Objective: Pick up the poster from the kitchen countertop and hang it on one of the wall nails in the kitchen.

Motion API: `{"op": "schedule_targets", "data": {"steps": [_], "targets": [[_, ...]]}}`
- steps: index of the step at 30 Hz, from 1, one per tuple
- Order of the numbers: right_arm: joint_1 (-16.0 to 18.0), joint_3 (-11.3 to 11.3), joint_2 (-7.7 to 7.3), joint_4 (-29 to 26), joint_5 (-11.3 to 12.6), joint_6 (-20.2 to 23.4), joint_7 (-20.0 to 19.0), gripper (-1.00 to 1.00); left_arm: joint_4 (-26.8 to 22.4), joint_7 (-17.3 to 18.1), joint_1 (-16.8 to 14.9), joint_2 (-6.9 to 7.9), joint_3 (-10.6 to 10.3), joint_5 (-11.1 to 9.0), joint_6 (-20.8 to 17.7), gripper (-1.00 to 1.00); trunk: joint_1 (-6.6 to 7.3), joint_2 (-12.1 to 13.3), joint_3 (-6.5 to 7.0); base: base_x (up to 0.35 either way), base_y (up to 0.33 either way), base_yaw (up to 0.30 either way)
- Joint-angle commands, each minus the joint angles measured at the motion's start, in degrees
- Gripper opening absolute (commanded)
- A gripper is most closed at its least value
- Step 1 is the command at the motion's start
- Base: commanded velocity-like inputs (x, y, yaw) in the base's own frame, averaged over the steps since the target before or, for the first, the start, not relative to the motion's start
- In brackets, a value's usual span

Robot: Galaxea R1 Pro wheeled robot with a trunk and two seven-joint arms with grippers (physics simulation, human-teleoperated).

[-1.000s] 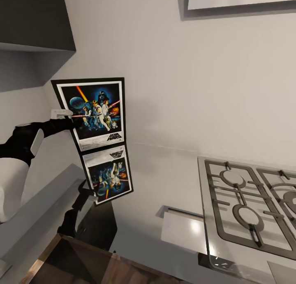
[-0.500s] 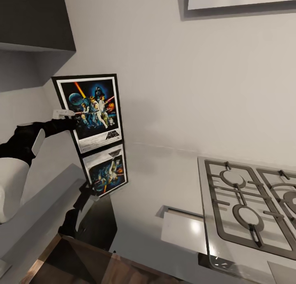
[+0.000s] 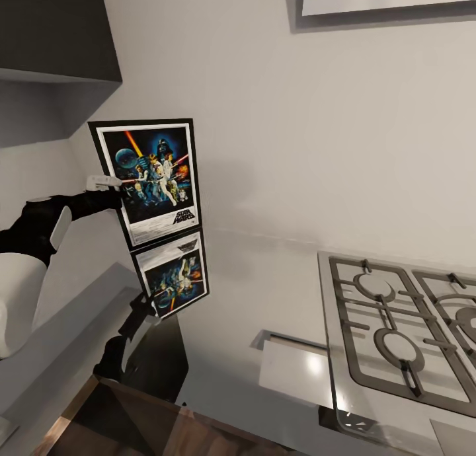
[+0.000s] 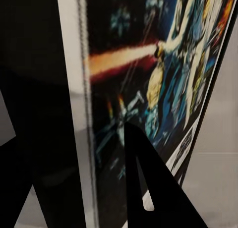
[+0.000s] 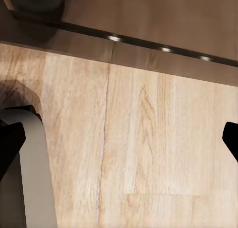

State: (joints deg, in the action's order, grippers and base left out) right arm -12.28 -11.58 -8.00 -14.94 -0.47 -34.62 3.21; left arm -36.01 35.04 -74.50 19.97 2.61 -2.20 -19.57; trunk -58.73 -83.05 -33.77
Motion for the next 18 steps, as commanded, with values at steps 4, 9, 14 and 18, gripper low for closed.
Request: {"op": "schedule_targets", "data": {"steps": [4, 9, 14, 18], "targets": [[0.0, 0.1, 0.00, -0.1, -0.1, 0.0, 0.2, 1.00, 0.0, 0.2, 0.0, -0.02, 0.2, -0.3, -0.5, -1.00, 0.00, 0.0, -0.04, -0.148, 0.000, 0.000], [0.0, 0.1, 0.00, -0.1, -0.1, 0.0, 0.2, 1.00, 0.0, 0.2, 0.0, -0.02, 0.2, -0.3, -0.5, -1.00, 0.00, 0.0, -0.04, -0.141, 0.000, 0.000], [0.0, 0.1, 0.00, -0.1, -0.1, 0.0, 0.2, 1.00, 0.0, 0.2, 0.0, -0.02, 0.2, -0.3, -0.5, -1.00, 0.00, 0.0, -0.04, -0.139, 0.000, 0.000], [0.0, 0.1, 0.00, -0.1, -0.1, 0.0, 0.2, 1.00, -0.1, 0.2, 0.0, -0.02, 0.2, -0.3, -0.5, -1.00, 0.00, 0.0, -0.04, -0.128, -0.092, 0.000]]}}
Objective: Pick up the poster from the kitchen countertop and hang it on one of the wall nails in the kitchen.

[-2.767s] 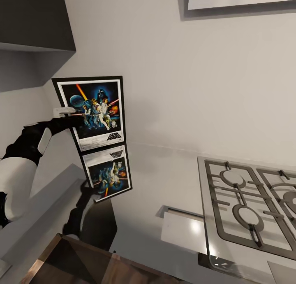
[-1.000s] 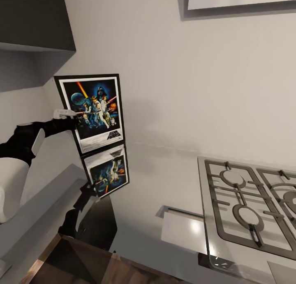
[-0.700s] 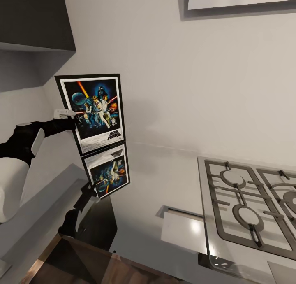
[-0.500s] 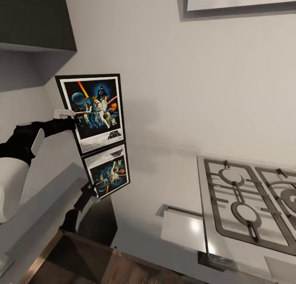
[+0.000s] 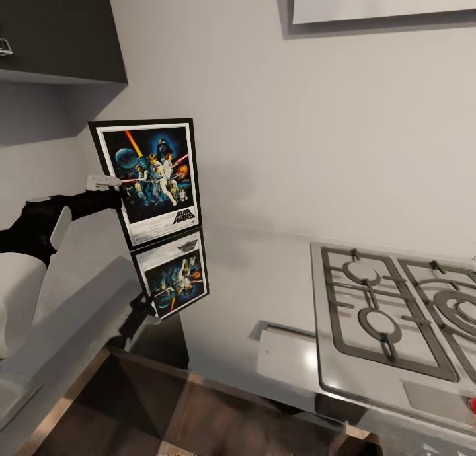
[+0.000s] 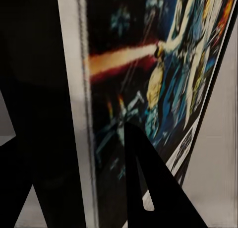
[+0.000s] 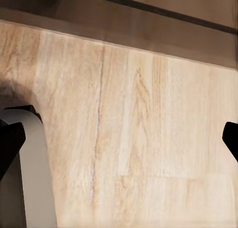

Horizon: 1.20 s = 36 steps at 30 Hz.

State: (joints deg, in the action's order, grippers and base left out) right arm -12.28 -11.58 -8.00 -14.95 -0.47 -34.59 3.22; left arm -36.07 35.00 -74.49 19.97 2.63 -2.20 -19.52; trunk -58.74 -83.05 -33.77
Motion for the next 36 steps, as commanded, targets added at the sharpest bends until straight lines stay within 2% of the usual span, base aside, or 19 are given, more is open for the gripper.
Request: {"op": "schedule_targets", "data": {"steps": [1, 21, 28, 36], "targets": [[0.0, 0.1, 0.00, -0.1, -0.1, 0.0, 0.2, 1.00, 0.0, 0.2, 0.0, -0.02, 0.2, -0.3, -0.5, -1.00, 0.02, 0.0, -0.04, -0.112, -0.096, 0.000], [0.0, 0.0, 0.00, -0.1, 0.0, -0.3, 0.2, 1.00, 0.0, 0.2, 0.0, -0.02, 0.2, -0.3, -0.5, -1.00, 0.02, 0.0, -0.04, -0.060, -0.054, 0.000], [0.0, 0.0, 0.00, -0.1, -0.1, -0.3, 0.2, 1.00, 0.0, 0.3, 0.0, -0.02, 0.2, -0.3, -0.5, -1.00, 0.02, 0.0, -0.04, -0.298, -0.001, 0.000], [0.0, 0.0, 0.00, -0.1, -0.1, -0.3, 0.2, 1.00, 0.1, 0.3, 0.0, -0.02, 0.2, -0.3, -0.5, -1.00, 0.02, 0.0, -0.04, -0.136, -0.080, 0.000]]}}
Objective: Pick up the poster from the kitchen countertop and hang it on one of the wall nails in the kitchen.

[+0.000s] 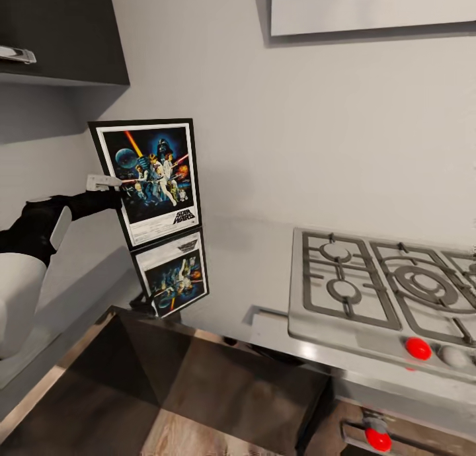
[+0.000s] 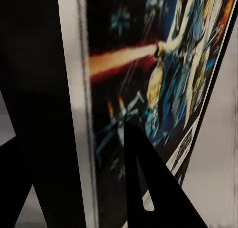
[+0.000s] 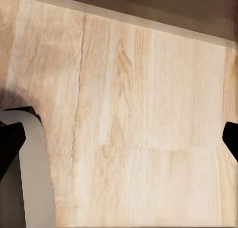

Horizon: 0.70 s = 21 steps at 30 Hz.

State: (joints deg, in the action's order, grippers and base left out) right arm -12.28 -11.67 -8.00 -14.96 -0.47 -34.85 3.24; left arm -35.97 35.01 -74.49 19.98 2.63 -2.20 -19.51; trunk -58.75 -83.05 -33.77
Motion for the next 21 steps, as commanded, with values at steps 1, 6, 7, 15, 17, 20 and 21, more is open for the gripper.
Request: {"op": "schedule_targets", "data": {"steps": [1, 6, 7, 15, 17, 20, 21], "targets": [[0.0, 0.1, 0.00, -0.1, -0.1, 0.0, 0.2, 1.00, 0.0, 0.3, 0.0, -0.02, 0.2, -0.3, -0.5, -1.00, 0.02, 0.0, -0.04, -0.218, -0.187, 0.000], [0.0, 0.1, 0.00, -0.1, -0.1, 0.0, 0.2, 1.00, 0.0, 0.3, 0.0, -0.02, 0.2, -0.3, -0.5, -1.00, 0.02, 0.0, -0.04, -0.228, -0.198, 0.000], [0.0, 0.1, 0.00, -0.1, -0.1, 0.0, 0.2, 1.00, -0.1, 0.3, 0.0, -0.02, 0.2, -0.3, -0.5, -1.00, 0.02, 0.0, -0.04, -0.237, -0.207, 0.000], [0.0, -0.2, 0.00, -0.2, 0.0, -4.2, 0.3, 1.00, -0.1, 0.3, 0.0, -0.02, 0.2, -0.3, -0.5, -1.00, 0.02, 0.0, -0.04, -0.219, -0.196, 0.000], [0.0, -0.3, -0.02, -0.9, 0.0, -5.2, 0.3, 1.00, -0.1, 0.3, 0.0, -0.02, 0.2, -0.3, -0.5, -1.00, 0.02, 0.0, -0.04, -0.065, -0.068, 0.000], [0.0, -0.2, -0.01, -9.4, -0.4, -0.2, 0.3, 1.00, 0.2, 0.3, 0.0, -0.02, 0.2, -0.3, -0.5, -1.00, 0.02, 0.0, -0.04, -0.026, -0.027, 0.000], [0.0, -0.1, 0.01, -11.4, -0.4, 2.5, 0.3, 1.00, 0.3, 0.3, 0.0, -0.02, 0.2, -0.3, -0.5, -1.00, 0.02, 0.0, -0.04, -0.009, -0.009, 0.000]]}}
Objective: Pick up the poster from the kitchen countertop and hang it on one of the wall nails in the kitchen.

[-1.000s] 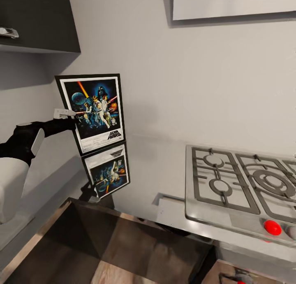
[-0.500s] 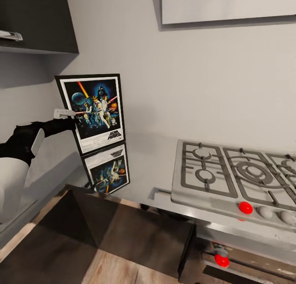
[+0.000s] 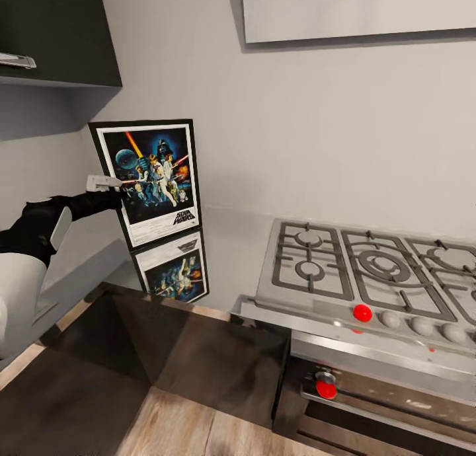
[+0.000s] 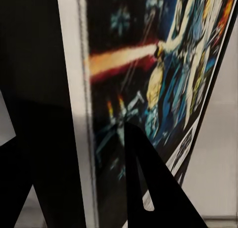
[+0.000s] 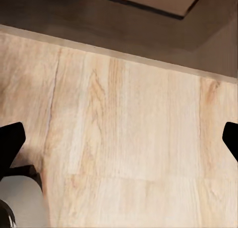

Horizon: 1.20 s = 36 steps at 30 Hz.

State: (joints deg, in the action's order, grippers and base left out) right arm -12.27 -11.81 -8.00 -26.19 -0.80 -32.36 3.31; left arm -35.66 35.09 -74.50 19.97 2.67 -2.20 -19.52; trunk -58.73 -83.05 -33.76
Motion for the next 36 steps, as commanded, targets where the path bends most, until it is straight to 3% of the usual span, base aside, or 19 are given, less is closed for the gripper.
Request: {"op": "schedule_targets", "data": {"steps": [1, 6, 8, 10, 14, 24, 26, 36], "targets": [[0.0, 0.2, 0.09, -7.0, -0.1, 10.0, 0.1, 1.00, 0.1, 0.2, 0.0, -0.02, 0.2, -0.3, -0.5, -1.00, 0.00, 0.0, -0.05, -0.004, -0.005, 0.000], [0.0, 0.6, 0.45, -21.5, -0.1, 28.1, -0.2, 1.00, 0.2, 0.2, 0.0, -0.02, 0.2, -0.3, -0.6, -1.00, 0.00, 0.0, -0.05, -0.002, -0.002, 0.000], [0.0, 1.2, 0.61, -24.8, -0.1, 31.2, -0.3, 1.00, 0.2, 0.2, 0.0, -0.02, 0.2, -0.3, -0.6, -1.00, 0.00, 0.0, -0.05, 0.000, 0.000, 0.000], [0.0, 3.9, 0.77, -28.3, 0.0, 34.4, -0.3, 1.00, 0.2, 0.3, 0.0, -0.02, 0.2, -0.3, -0.6, -1.00, 0.00, 0.0, -0.05, -0.016, 0.000, 0.000], [0.0, 6.8, 0.87, -28.7, 0.3, 35.7, -0.4, 1.00, 0.2, 0.3, 0.0, -0.02, 0.2, -0.3, -0.6, -1.00, 0.00, 0.0, -0.05, -0.182, 0.000, 0.000], [0.0, 7.1, 0.88, -25.5, 0.3, 31.9, -0.4, 1.00, 0.2, 1.6, 0.0, -0.02, 0.2, -0.4, -0.6, -1.00, 0.00, 0.0, -0.05, -0.328, 0.000, 0.000], [0.0, 7.1, 0.88, -24.4, 0.2, 28.6, -0.4, 1.00, 0.2, 2.1, 0.0, -0.02, 0.2, -0.4, -0.6, -1.00, 0.00, 0.0, -0.05, -0.335, 0.000, 0.000], [0.0, 7.2, 0.88, -24.1, 0.0, 27.9, -0.4, 1.00, 0.1, 2.5, 0.0, -0.02, 0.2, -0.4, -0.6, -1.00, 0.00, 0.0, -0.05, -0.335, 0.000, 0.000]]}}
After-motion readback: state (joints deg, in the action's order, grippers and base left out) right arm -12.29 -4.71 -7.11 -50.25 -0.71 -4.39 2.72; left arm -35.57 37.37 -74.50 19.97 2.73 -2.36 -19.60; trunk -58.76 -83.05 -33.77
